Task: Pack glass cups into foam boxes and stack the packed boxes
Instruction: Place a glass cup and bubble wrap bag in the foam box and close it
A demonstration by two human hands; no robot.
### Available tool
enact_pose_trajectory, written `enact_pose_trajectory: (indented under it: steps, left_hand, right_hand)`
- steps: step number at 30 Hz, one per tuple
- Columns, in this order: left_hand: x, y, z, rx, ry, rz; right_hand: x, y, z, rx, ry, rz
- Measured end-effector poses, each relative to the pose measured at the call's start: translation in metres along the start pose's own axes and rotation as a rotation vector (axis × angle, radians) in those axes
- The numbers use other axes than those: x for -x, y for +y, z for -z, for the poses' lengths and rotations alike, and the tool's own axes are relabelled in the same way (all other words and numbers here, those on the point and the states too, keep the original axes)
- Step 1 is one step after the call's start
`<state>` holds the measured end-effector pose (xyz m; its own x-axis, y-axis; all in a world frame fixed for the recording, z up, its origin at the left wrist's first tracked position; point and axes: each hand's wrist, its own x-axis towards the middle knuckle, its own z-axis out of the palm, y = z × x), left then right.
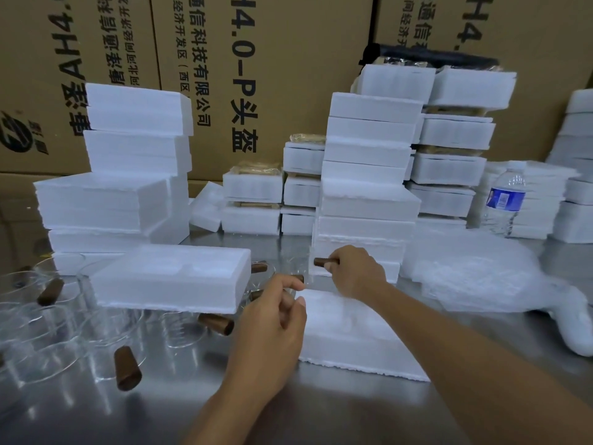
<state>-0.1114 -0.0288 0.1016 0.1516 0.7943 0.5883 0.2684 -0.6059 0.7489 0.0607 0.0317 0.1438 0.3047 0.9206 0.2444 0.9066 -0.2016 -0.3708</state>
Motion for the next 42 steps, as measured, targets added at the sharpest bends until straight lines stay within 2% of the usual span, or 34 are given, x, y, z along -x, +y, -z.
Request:
enact_pose_trajectory:
  steps: [2, 5, 7, 10, 13, 18, 22, 24, 26, 29, 31, 34, 39, 42]
  left_hand:
    - [0.000, 0.000, 0.000, 0.031, -0.006, 0.030]
    - [-0.001, 0.003, -0.003, 0.111, 0.017, 0.103]
    - [-0.003, 0.007, -0.004, 0.233, 0.034, 0.174]
    - [-0.008, 0.016, -0.005, 0.373, 0.042, 0.262]
    - [-0.014, 0.031, -0.010, 0.563, 0.054, 0.394]
    - [-0.016, 0.058, -0.032, 0.875, -0.151, 0.577]
    - [-0.013, 0.063, -0.043, 1.104, -0.092, 0.673]
    - [-0.014, 0.056, -0.042, 1.144, -0.053, 0.675]
    - [-0.014, 0.047, -0.038, 1.172, -0.021, 0.658]
    - [-0.014, 0.036, -0.031, 1.220, 0.021, 0.639]
    - [-0.015, 0.034, -0.029, 1.233, 0.031, 0.627]
    - [-0.015, 0.034, -0.031, 1.245, 0.008, 0.572]
    - [-0.014, 0.038, -0.033, 1.290, -0.018, 0.509]
    - [-0.015, 0.039, -0.033, 1.296, -0.010, 0.516]
  right_hand:
    - [0.005, 0.005, 0.010, -0.121, 0.086, 0.011]
    - [0.019, 0.016, 0.029, -0.539, 0.156, -0.001]
    - [0.034, 0.025, 0.042, -0.766, 0.109, -0.008]
    - [0.056, 0.042, 0.058, -0.893, 0.027, 0.053]
    - [0.076, 0.056, 0.072, -0.833, -0.018, 0.161]
    - [0.095, 0.063, 0.080, -0.684, -0.096, 0.301]
    - [0.091, 0.071, 0.077, -0.663, -0.090, 0.307]
    - [0.082, 0.084, 0.074, -0.667, -0.051, 0.262]
    - [0.070, 0.103, 0.067, -0.601, 0.075, 0.170]
    - [0.056, 0.139, 0.051, -0.300, 0.240, -0.060]
    - [0.053, 0.159, 0.041, -0.147, 0.224, -0.197]
    - [0.053, 0.169, 0.034, -0.094, 0.209, -0.314]
    - [0.050, 0.168, 0.033, 0.069, 0.201, -0.337]
    - [0.049, 0.166, 0.035, 0.077, 0.212, -0.342]
